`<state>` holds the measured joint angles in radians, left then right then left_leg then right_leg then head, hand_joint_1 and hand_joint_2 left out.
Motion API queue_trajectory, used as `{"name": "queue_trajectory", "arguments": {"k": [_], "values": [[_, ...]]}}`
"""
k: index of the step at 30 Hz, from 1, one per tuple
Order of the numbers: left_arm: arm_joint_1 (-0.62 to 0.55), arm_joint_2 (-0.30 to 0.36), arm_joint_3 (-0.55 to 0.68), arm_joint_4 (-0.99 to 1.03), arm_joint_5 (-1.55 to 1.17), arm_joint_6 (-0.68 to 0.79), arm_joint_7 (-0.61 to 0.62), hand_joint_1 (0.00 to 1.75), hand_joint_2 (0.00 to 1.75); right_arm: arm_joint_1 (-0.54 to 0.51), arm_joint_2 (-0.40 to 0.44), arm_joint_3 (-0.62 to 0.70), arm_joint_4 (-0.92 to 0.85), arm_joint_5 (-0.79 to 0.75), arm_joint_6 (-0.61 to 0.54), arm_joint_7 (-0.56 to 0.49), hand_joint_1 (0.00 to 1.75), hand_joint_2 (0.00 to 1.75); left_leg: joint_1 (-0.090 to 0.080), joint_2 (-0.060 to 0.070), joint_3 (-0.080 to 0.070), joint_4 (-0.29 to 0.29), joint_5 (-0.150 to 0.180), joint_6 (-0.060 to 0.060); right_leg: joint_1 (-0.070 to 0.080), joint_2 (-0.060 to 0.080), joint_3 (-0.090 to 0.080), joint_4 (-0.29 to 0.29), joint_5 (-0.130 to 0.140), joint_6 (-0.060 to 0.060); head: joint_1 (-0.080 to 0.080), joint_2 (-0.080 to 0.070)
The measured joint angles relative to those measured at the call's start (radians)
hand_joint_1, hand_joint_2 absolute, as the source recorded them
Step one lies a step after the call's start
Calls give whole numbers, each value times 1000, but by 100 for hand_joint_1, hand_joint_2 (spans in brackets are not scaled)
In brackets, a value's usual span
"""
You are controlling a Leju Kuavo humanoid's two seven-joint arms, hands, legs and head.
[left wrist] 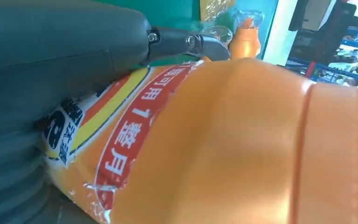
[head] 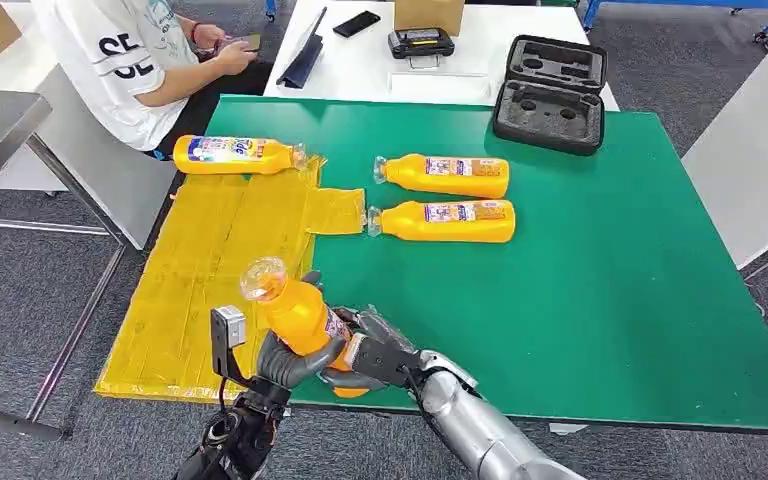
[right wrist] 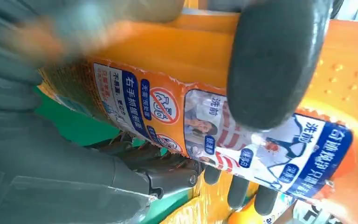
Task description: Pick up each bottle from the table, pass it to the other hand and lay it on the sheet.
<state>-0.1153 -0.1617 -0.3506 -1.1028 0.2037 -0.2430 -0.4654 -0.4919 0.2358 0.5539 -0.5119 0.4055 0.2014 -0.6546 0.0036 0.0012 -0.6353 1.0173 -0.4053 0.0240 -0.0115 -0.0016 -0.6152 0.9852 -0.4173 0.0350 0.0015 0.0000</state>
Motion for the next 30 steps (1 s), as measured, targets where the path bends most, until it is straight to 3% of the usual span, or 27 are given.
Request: {"name": "queue_trajectory", "arguments": {"k": [2, 5, 6, 7, 9, 10, 25, 26, 27, 29, 30], "values": [[0, 0, 1, 0, 18, -2, -5, 150, 175, -3, 0, 3, 1, 1, 3, 2, 175, 175, 0, 0, 0, 0, 0, 0, 0, 0, 0, 0, 0, 0, 0, 0], [3, 0, 4, 0, 69, -36, -4, 147, 175, -5, 0, 7, 4, 1, 7, 3, 175, 175, 0, 0, 0, 0, 0, 0, 0, 0, 0, 0, 0, 0, 0, 0], [5, 0, 9, 0, 93, -57, 2, 154, 175, -6, 0, 9, 5, 1, 10, 3, 175, 175, 0, 0, 0, 0, 0, 0, 0, 0, 0, 0, 0, 0, 0, 0], [5, 0, 11, 0, 108, -68, 8, 171, 175, -7, 0, 11, 6, 1, 11, 3, 175, 175, 0, 0, 0, 0, 0, 0, 0, 0, 0, 0, 0, 0, 0, 0], [8, 1, 18, 1, 150, -96, 19, 168, 175, -11, 0, 16, 10, 2, 15, 5, 175, 175, 0, 0, 0, 0, 0, 0, 0, 0, 0, 0, 0, 0, 0, 0], [9, 1, 19, 1, 164, -103, 21, 175, 175, -11, 0, 16, 10, 3, 15, 5, 175, 175, 0, 0, 0, 0, 0, 0, 0, 0, 0, 0, 0, 0, 0, 0], [10, 6, 22, 1, 192, -111, 19, 169, 175, -15, 0, 23, 19, 5, 14, 6, 173, 175, 0, 0, 0, 0, 0, 0, 0, 0, -1, 0, 0, 0, 0, 0], [9, 6, 22, 1, 189, -107, 18, 164, 175, -16, 0, 23, 20, 5, 14, 6, 122, 175, 0, 0, 0, 0, 0, 0, 0, 0, -1, 0, 0, 0, 0, 0], [8, 6, 21, 1, 184, -101, 15, 164, 175, -16, 0, 23, 20, 4, 13, 8, 0, 175, 0, 0, 0, 0, 0, 0, 0, 0, -1, 0, 0, 0, 0, 0], [4, 6, 18, 3, 177, -88, 9, 175, 175, -16, 0, 24, 20, 3, 11, 11, 0, 175, 0, 0, 0, 0, 0, 0, 0, 0, -1, 0, 0, 0, 0, 0], [1, 6, 18, 3, 172, -81, 6, 175, 175, -15, 0, 24, 21, 3, 6, 11, 0, 0, 0, 0, 0, 0, 0, 0, 0, 0, -1, 0, 0, 0, 0, 0]]}}
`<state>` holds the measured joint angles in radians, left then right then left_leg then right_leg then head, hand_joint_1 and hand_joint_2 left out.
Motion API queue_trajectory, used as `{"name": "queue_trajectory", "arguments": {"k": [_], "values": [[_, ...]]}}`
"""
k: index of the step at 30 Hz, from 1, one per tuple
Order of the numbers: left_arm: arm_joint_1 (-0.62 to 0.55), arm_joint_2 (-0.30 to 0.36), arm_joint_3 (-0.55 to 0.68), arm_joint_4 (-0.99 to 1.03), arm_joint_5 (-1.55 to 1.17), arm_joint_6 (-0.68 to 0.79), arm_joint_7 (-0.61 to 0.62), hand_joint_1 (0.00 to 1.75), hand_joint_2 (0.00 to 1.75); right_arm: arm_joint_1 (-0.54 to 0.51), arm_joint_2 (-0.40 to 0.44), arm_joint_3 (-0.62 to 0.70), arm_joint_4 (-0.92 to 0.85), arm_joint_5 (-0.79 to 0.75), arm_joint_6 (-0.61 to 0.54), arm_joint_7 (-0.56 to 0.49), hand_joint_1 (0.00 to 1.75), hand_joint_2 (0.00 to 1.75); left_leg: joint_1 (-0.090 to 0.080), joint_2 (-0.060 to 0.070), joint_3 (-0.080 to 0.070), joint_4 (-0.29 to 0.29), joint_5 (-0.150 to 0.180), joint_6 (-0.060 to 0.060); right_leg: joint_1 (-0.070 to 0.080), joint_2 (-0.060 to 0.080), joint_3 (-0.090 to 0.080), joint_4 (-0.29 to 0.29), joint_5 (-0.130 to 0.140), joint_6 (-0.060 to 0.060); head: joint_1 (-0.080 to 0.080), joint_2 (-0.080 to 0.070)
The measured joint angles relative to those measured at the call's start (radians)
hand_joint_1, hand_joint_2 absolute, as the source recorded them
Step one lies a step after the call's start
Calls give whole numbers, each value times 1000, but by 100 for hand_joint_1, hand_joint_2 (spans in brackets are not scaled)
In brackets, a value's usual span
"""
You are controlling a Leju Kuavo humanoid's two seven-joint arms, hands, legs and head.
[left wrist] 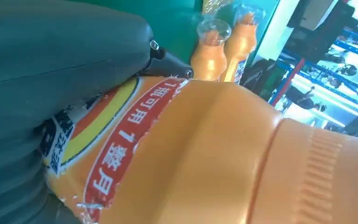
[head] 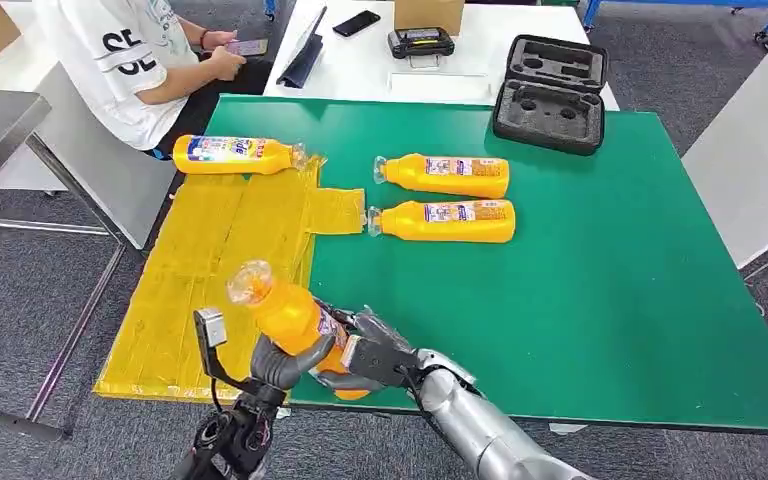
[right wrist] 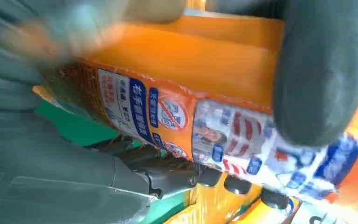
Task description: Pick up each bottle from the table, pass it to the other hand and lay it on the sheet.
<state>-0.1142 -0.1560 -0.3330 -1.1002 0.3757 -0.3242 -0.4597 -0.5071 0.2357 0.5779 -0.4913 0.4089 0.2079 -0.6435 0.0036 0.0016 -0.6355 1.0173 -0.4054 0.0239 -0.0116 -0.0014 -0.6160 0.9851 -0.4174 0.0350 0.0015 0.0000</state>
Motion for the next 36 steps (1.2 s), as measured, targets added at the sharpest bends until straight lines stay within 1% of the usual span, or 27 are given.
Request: {"name": "queue_trajectory", "arguments": {"k": [10, 19, 30, 31, 36], "values": [[-20, 0, -11, -28, -116, 136, -59, 175, 175, 23, -6, -9, -20, -27, -83, 8, 0, 0, 0, 0, 0, 0, 0, 0, 0, 0, 0, 0, 0, 0, 0, 0], [-18, 10, 5, -92, -175, 208, -88, 175, 175, 50, -38, -47, -84, -39, -100, 2, 0, 0, 0, 0, -1, 0, 0, 0, 0, 0, 0, 0, 0, 0, 1, 0], [-14, 26, 32, -135, -188, 216, -90, 175, 175, 69, -61, -69, -131, -40, -100, 2, 0, 0, 0, 0, -1, 0, 0, 0, 0, 0, 0, 0, 0, 0, 0, 0], [-13, 27, 34, -136, -199, 225, -91, 173, 175, 71, -62, -71, -136, -39, -101, 2, 0, 0, 0, 0, -1, 0, 0, 0, 0, 0, 0, 0, 0, 0, 0, 0], [-10, 37, 61, -159, -273, 283, -104, 175, 175, 94, -73, -100, -192, -32, -113, 7, 0, 0, 0, 0, -1, 0, 0, 0, 0, 0, 0, 0, 0, 0, 0, 0]]}}
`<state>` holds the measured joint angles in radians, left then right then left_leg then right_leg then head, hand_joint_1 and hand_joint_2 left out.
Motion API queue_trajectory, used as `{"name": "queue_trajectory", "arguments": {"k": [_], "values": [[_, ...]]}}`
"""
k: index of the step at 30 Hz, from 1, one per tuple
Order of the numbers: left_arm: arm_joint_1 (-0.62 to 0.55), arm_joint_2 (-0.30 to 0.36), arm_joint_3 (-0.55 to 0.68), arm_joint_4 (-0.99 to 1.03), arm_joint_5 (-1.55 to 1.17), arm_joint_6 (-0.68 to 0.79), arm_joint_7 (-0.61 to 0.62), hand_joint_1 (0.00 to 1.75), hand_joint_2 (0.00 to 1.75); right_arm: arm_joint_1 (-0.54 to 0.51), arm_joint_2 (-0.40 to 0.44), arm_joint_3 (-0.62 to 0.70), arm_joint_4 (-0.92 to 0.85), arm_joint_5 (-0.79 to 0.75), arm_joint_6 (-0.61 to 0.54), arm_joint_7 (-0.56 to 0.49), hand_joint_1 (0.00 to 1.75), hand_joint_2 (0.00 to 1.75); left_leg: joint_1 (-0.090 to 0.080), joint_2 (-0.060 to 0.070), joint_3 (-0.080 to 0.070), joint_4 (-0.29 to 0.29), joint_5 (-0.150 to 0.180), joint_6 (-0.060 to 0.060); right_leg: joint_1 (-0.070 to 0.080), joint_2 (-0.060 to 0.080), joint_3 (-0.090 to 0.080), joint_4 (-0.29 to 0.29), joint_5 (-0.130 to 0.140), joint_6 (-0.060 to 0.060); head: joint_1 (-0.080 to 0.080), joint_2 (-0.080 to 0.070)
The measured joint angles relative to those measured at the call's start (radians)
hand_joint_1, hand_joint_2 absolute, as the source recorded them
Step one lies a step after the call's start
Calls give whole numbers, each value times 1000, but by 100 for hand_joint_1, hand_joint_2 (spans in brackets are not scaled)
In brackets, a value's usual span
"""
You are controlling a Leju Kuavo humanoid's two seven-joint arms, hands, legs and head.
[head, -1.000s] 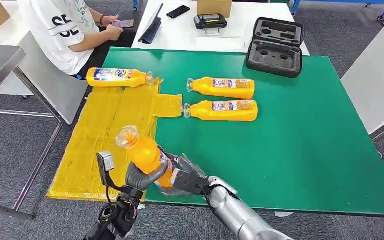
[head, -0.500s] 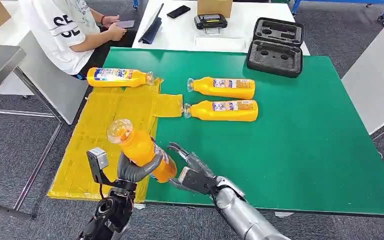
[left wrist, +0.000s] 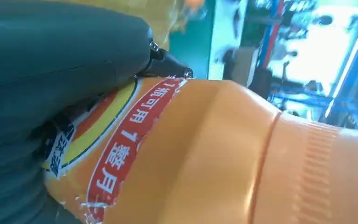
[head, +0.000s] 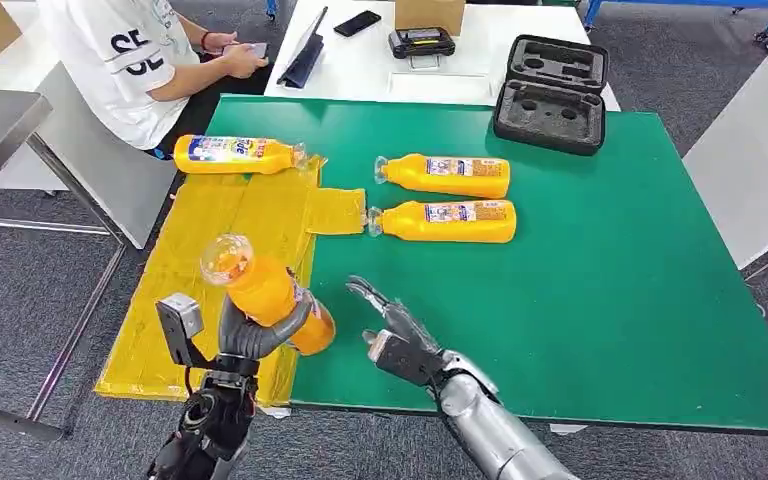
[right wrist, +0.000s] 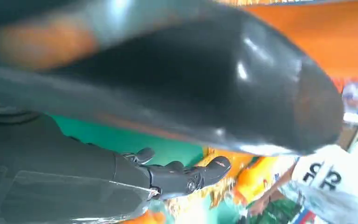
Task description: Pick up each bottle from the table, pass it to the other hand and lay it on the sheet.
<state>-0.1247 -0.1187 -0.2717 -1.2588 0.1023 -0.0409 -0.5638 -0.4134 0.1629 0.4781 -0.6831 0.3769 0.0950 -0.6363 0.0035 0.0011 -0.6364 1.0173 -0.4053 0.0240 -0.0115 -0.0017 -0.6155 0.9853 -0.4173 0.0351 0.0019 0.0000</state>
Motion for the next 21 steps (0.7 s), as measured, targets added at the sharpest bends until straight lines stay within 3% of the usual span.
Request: {"name": "queue_trajectory", "arguments": {"k": [9, 10, 13, 21], "values": [[-7, 53, 38, -56, -379, 214, 19, 175, 175, 99, -38, -88, -188, 15, -6, 27, 0, 0, 0, 0, 0, 0, 0, 0, 0, 0, 0, 0, 0, 0, 0, 0], [-13, 64, 38, -64, -446, 228, 39, 162, 175, 113, -41, -98, -211, 15, -10, 27, 0, 175, 0, 0, 0, 0, 0, 0, 0, 0, 0, 0, 0, 0, 0, 0], [-42, 120, 37, -79, -678, 276, 122, 141, 175, 158, -47, -140, -297, -24, -35, 16, 0, 175, 0, 0, 0, 0, 0, 0, 0, 0, 0, 0, 0, 0, 0, 0], [-102, 242, 32, -71, -1108, 209, 336, 152, 175, 228, -45, -259, -510, -82, -47, 16, 0, 175, 0, 0, 0, 0, 1, -1, 0, 0, 0, 0, 0, 0, 0, 0]]}}
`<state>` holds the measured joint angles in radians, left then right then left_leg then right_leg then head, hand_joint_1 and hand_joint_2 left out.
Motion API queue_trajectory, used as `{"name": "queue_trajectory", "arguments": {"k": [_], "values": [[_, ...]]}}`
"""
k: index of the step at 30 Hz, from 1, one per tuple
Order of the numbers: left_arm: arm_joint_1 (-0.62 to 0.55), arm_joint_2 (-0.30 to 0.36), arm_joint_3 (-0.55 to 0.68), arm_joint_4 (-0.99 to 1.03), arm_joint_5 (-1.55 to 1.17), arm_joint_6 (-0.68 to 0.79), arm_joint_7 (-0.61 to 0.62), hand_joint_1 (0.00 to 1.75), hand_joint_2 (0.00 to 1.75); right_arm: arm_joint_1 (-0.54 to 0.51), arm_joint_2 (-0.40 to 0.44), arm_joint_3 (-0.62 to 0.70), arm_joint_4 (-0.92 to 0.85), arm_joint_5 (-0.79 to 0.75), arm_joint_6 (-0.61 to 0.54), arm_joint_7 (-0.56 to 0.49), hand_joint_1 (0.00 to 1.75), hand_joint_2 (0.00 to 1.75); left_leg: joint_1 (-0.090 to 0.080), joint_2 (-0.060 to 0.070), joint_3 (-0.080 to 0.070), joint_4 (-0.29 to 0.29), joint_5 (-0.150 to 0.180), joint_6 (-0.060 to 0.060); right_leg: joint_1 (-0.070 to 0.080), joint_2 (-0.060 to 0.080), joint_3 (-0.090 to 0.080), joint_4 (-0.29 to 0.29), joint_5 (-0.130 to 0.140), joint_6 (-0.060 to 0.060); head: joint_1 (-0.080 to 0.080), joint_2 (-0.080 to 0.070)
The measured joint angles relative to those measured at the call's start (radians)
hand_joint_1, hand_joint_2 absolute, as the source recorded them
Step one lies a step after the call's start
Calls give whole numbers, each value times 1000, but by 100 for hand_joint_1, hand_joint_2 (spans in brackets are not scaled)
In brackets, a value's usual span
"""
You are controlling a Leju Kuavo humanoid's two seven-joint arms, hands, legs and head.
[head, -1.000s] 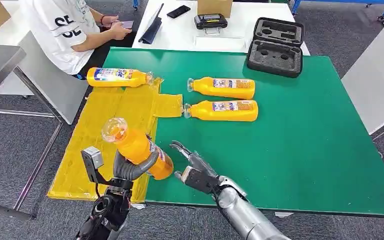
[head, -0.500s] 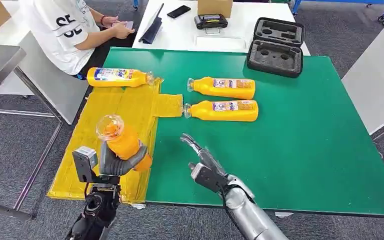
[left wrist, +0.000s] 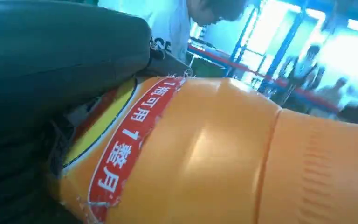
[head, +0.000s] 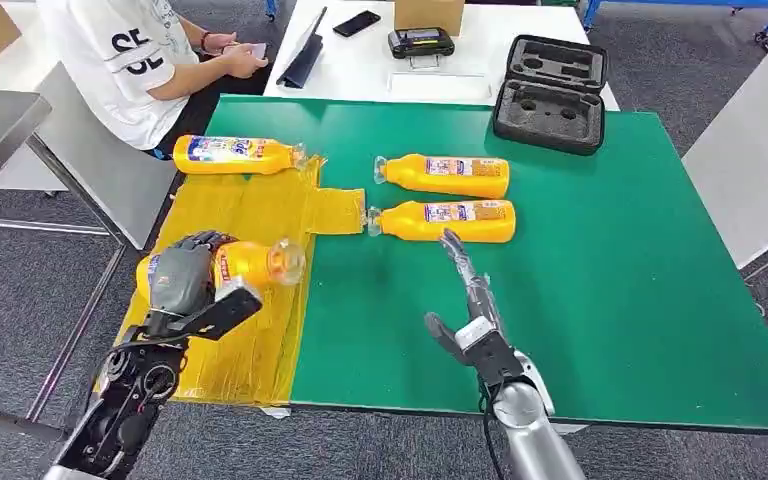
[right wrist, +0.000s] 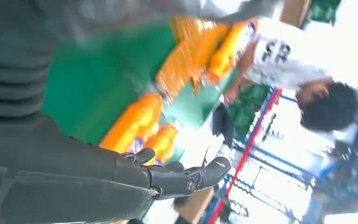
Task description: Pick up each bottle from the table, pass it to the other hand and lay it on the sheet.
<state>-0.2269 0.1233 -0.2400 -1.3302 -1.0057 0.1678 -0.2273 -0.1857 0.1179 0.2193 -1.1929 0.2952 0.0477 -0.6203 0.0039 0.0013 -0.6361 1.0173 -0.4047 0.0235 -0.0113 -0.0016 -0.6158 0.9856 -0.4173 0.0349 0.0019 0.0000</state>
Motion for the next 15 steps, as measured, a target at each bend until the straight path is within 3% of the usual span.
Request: {"name": "queue_trajectory", "arguments": {"k": [6, 9, 11, 15], "values": [[-34, 68, -34, 40, -75, -75, 40, 147, 175, 12, 5, -33, -47, -6, 10, -1, 0, 175, 0, 0, 0, 0, 0, 0, 0, 0, 0, 0, 0, 0, 0, 0], [-47, 83, -43, 53, -76, -77, 42, 159, 175, 14, 8, -42, -57, -6, 11, -1, 0, 175, 0, 0, 0, 0, 0, 0, 0, 0, 0, 0, 0, 0, 0, 0], [-56, 93, -51, 62, -83, -97, 42, 154, 175, 15, 10, -45, -61, -6, 11, -2, 0, 175, 0, 0, 0, 0, 0, 0, 0, 0, 0, 0, 0, 0, 0, 0], [-123, 122, -94, 129, -86, -205, 32, 154, 175, 17, 12, -50, -69, -9, 13, -13, 0, 175, 0, 0, 0, 0, 1, 0, 0, 0, 0, 0, 0, 0, 0, 0]]}}
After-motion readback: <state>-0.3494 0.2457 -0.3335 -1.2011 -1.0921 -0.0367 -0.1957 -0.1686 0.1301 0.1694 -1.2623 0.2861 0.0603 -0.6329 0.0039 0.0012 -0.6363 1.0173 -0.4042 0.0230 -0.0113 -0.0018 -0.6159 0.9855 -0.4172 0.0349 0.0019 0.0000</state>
